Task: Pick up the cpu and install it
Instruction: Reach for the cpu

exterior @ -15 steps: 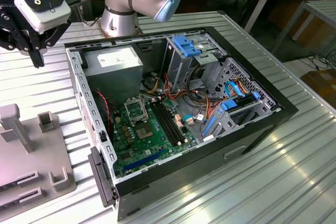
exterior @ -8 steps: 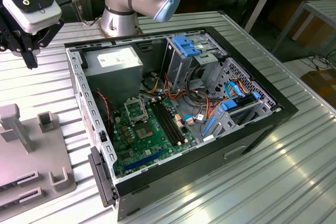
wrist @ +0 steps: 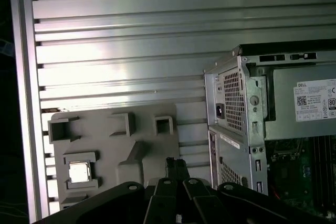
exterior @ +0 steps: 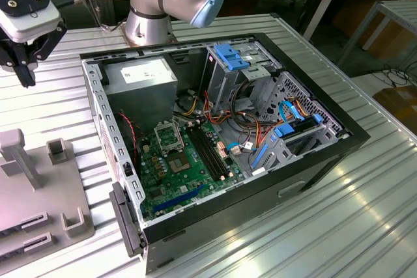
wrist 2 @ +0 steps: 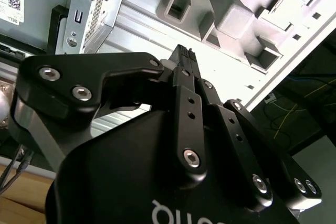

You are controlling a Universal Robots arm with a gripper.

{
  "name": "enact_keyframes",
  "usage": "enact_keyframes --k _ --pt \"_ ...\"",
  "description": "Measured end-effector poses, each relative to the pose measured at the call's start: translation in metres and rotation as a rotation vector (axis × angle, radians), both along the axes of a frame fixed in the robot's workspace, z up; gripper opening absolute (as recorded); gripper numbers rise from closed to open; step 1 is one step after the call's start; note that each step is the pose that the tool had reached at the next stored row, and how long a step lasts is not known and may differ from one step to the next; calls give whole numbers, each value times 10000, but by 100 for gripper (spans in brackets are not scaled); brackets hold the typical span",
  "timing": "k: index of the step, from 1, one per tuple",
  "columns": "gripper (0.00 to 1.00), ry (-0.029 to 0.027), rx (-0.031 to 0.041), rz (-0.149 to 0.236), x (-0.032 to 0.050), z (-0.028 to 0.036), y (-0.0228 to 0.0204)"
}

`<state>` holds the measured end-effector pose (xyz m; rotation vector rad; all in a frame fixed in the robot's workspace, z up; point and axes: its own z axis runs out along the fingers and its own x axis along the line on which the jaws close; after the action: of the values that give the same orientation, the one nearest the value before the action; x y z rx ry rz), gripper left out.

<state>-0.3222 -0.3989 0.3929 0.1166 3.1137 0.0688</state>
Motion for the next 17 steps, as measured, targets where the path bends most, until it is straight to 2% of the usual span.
enact_keyframes --k 17 --pt "11 1 0 0 -149 -1 0"
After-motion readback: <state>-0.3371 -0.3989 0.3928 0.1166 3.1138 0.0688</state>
